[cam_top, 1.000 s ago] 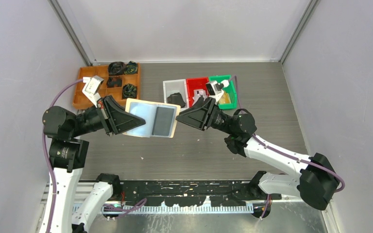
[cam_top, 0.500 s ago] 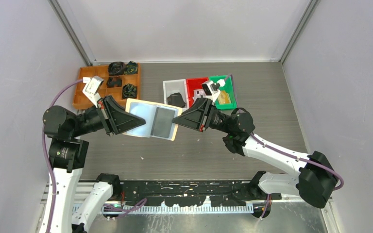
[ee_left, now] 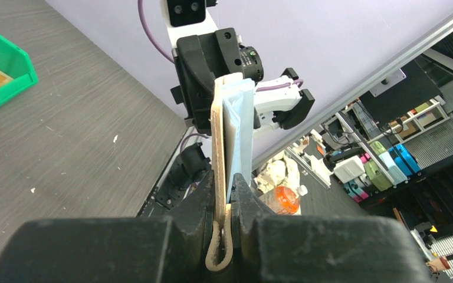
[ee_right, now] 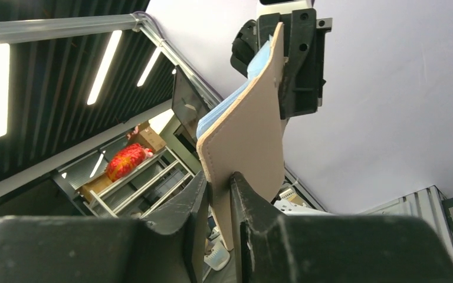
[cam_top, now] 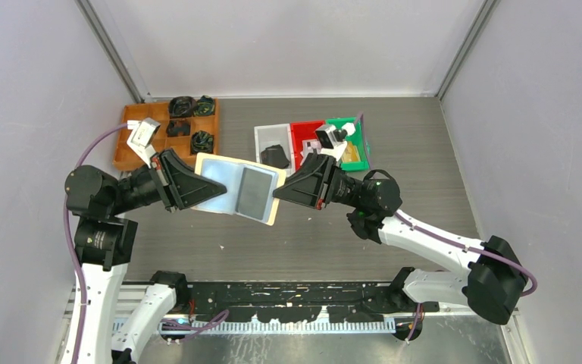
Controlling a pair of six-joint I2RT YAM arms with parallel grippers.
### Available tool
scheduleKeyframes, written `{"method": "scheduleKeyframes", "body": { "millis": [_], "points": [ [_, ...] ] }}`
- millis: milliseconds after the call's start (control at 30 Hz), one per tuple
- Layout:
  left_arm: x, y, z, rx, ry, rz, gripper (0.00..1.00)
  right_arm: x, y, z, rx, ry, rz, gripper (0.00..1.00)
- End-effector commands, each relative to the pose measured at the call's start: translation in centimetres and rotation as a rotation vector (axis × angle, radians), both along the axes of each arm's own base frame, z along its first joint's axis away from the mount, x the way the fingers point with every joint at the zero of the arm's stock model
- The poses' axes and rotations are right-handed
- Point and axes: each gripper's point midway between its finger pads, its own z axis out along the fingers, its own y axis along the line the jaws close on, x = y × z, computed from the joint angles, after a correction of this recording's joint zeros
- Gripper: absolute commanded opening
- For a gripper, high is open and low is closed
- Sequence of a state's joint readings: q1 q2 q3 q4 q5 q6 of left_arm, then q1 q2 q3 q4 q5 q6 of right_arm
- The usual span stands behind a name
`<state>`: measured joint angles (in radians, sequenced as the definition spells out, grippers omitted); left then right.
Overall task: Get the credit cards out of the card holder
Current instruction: Remove the credit card from the card holder.
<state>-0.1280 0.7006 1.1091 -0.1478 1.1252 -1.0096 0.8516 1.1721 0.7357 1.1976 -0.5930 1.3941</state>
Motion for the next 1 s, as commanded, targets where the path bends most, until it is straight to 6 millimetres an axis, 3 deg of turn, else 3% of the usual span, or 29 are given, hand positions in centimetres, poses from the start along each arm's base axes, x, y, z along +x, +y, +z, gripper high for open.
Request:
{"method": "scheduleKeyframes", "body": {
  "millis": [0, 200, 300, 500, 733, 867, 967],
  "points": [
    [-0.1, 0.2, 1.9, -0.016, -0.076, 0.031, 0.00, -1.3, -0.8, 2.7, 0.059, -0.084, 0.012, 0.24],
    [-0.3, 0.2, 2.1, -0.016, -0.081, 0.027, 0.00, 0.1, 0.2, 1.4, -0.039, -0.059, -0.068, 0.26],
    [-0.3, 0.2, 2.1, -0.016, -0.082, 0.025, 0.00, 0.3, 0.3, 1.3, -0.055, -0.057, -0.084, 0.34],
    [-0.3, 0.2, 2.0, -0.018, -0.080, 0.026, 0.00, 0.1, 0.0, 1.6, -0.039, -0.070, -0.091, 0.18],
    [-0.2, 0.2, 1.8, -0.017, -0.076, 0.026, 0.00, -1.3, -0.9, 2.7, 0.021, -0.102, -0.035, 0.16],
    [-0.2, 0.2, 1.8, -0.017, -0.074, 0.027, 0.00, -1.7, -1.0, 2.7, 0.031, -0.107, -0.013, 0.18],
    [-0.1, 0.2, 1.8, -0.018, -0.073, 0.029, 0.00, -1.8, -0.9, 2.6, 0.030, -0.105, -0.010, 0.29]
  ]
}}
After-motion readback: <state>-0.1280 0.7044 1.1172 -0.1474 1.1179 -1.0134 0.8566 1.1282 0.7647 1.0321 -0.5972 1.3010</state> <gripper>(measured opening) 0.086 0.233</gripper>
